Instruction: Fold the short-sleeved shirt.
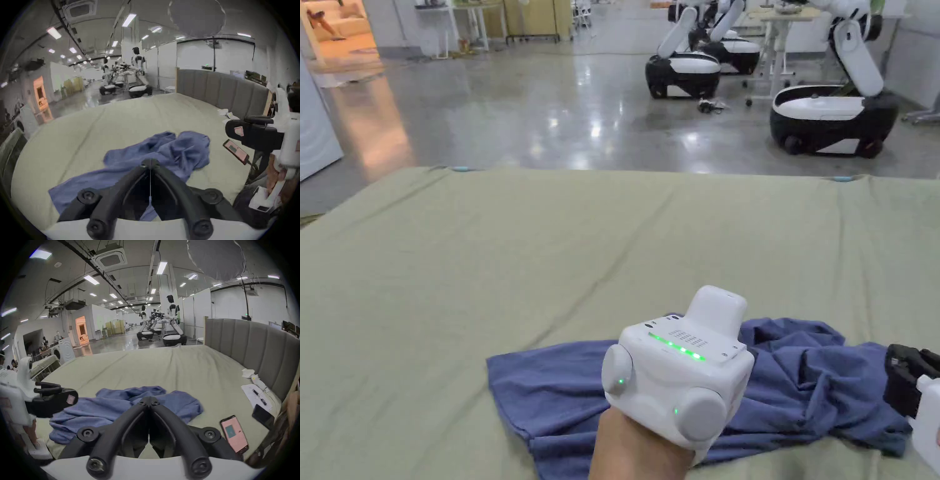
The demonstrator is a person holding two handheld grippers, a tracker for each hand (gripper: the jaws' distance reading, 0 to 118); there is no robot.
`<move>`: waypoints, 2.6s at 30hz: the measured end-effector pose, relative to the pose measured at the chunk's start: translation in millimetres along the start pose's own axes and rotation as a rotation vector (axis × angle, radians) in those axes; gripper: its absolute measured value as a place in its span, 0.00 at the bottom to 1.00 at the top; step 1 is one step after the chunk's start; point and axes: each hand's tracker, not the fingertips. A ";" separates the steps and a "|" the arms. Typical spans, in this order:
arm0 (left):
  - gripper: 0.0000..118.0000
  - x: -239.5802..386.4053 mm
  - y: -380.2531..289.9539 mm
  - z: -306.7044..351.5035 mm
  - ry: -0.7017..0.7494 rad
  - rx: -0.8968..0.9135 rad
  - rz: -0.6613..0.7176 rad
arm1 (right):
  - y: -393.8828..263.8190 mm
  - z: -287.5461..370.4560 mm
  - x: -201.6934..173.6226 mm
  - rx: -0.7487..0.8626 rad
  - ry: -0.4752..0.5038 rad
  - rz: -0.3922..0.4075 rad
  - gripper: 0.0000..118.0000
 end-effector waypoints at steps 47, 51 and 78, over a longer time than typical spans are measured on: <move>0.04 -243.7 2.3 3.1 0.375 -0.242 0.266 | 57.4 -155.0 144.3 -0.430 -0.079 -0.098 0.08; 0.03 -261.7 54.8 36.7 0.402 -0.132 0.225 | 127.4 -117.7 136.3 -0.280 -0.086 -0.043 0.08; 0.03 -342.9 243.2 59.0 0.502 0.262 0.273 | 341.9 -95.0 82.1 0.170 -0.167 -0.070 0.08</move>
